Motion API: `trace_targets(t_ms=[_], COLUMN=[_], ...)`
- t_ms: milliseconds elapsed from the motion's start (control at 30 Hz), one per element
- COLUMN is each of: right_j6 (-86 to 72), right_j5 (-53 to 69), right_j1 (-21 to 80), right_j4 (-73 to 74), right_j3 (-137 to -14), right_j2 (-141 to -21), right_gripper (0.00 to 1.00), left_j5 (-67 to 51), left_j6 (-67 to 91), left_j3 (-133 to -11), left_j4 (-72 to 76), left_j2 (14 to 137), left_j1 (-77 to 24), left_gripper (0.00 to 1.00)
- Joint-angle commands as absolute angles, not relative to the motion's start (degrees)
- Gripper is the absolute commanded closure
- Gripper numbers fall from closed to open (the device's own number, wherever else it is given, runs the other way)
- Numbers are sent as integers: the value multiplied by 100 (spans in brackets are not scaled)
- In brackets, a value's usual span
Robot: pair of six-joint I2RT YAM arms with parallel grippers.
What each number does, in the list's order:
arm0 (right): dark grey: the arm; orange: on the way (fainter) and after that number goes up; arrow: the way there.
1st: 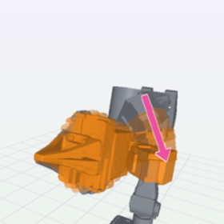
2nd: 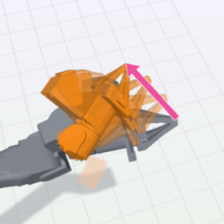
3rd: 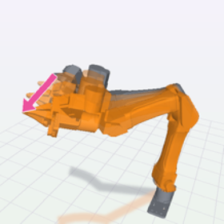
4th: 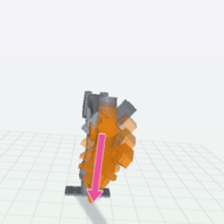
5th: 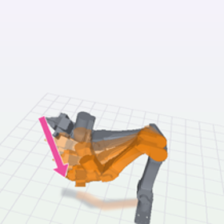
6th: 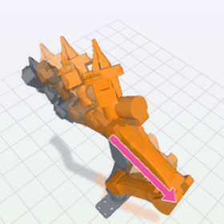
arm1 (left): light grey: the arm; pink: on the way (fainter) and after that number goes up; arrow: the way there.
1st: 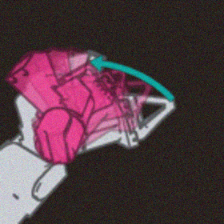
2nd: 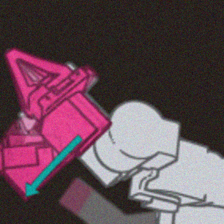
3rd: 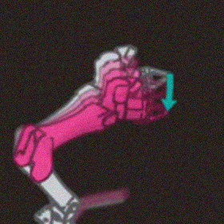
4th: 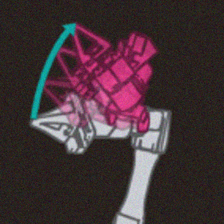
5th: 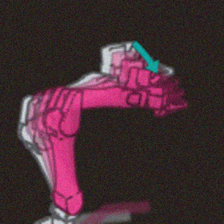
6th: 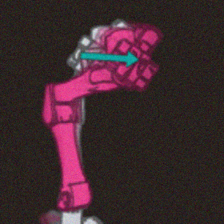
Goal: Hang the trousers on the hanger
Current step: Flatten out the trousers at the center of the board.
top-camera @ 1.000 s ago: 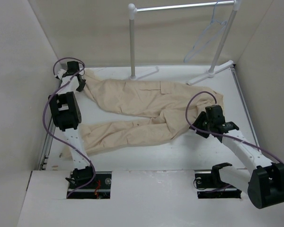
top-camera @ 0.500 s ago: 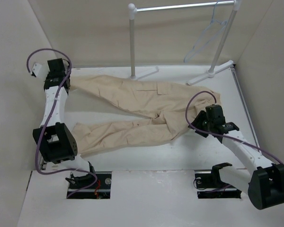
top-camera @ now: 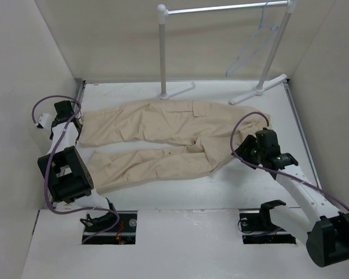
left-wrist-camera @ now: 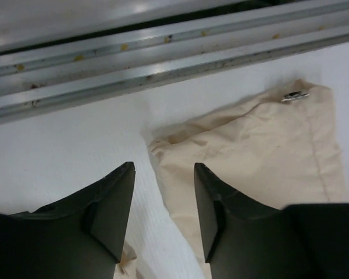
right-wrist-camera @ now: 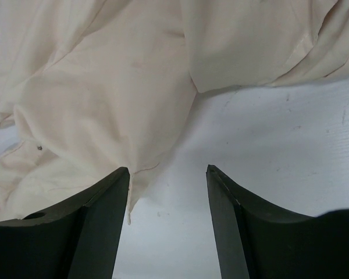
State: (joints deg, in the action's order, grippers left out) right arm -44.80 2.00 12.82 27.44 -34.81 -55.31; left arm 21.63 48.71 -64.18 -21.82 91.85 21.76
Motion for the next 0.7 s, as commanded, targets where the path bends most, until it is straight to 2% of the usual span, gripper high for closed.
trace_targets(t_ms=[0, 100, 133, 233, 300, 367, 467, 567, 667], right_j6=[-4377, -4377, -4377, -4377, -4377, -4377, -4438, -4543, -4684], right_j5=[237, 229, 237, 229, 202, 158, 123, -174, -640], right_j1=[1314, 1314, 1331, 1472, 1490, 1490, 1394, 1034, 568], right_j4=[2804, 2786, 2769, 2803, 2882, 2996, 3163, 3505, 3848], right_j3=[-3735, -3770, -3779, -3849, -3911, -3990, -4025, -4052, -4078], right_j2=[-5414, -5475, -5510, -5563, -5528, -5467, -5362, -5239, -5142], right_gripper=[38, 40, 47, 78, 84, 84, 81, 65, 50], left_j5=[2285, 1944, 1707, 1345, 1380, 1336, 1231, 1257, 1502], left_j6=[4764, 4431, 4282, 4105, 4096, 4113, 4096, 4131, 4183], left_j3=[-6582, -7345, -7643, -8356, -8673, -8920, -9306, -9623, -10079], left_j4=[-1688, -1731, -1766, -2047, -2136, -2118, -2118, -2127, -2144], left_j2=[8692, 9366, 9691, 10596, 11081, 11477, 12039, 12505, 12884], left_j1=[2202, 2027, 1939, 1693, 1596, 1534, 1455, 1455, 1516], left_gripper=[55, 47, 47, 48, 48, 49, 60, 81, 92])
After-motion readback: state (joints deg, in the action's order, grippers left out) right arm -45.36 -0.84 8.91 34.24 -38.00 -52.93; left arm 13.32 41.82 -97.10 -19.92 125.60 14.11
